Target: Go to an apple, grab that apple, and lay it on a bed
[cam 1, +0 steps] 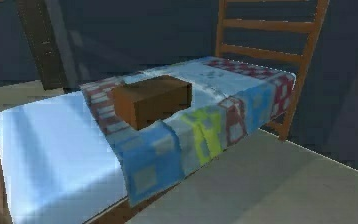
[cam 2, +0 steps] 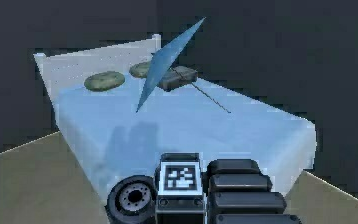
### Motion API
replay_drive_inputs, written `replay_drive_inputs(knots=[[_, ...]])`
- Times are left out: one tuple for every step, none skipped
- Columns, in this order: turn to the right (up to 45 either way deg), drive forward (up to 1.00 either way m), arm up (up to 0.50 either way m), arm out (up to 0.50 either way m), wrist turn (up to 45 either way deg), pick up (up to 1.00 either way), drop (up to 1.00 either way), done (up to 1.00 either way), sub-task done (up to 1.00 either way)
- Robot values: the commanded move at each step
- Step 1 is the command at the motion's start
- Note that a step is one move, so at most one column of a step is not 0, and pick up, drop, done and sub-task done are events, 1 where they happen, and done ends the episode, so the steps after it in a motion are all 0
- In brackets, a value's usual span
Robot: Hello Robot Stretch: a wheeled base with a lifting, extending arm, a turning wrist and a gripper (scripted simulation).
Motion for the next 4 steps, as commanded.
replay_drive_inputs(knots=[[45.0,0.0,0.0,0.0,0.0,0.0,0.0,0.0,0.0],[3.0,0.0,0.0,0.0,0.0,0.0,0.0,0.0,0.0],[0.0,1.0,0.0,0.0,0.0,0.0,0.0,0.0,0.0],[0.0,0.35,0.0,0.0,0.0,0.0,0.0,0.0,0.0]])
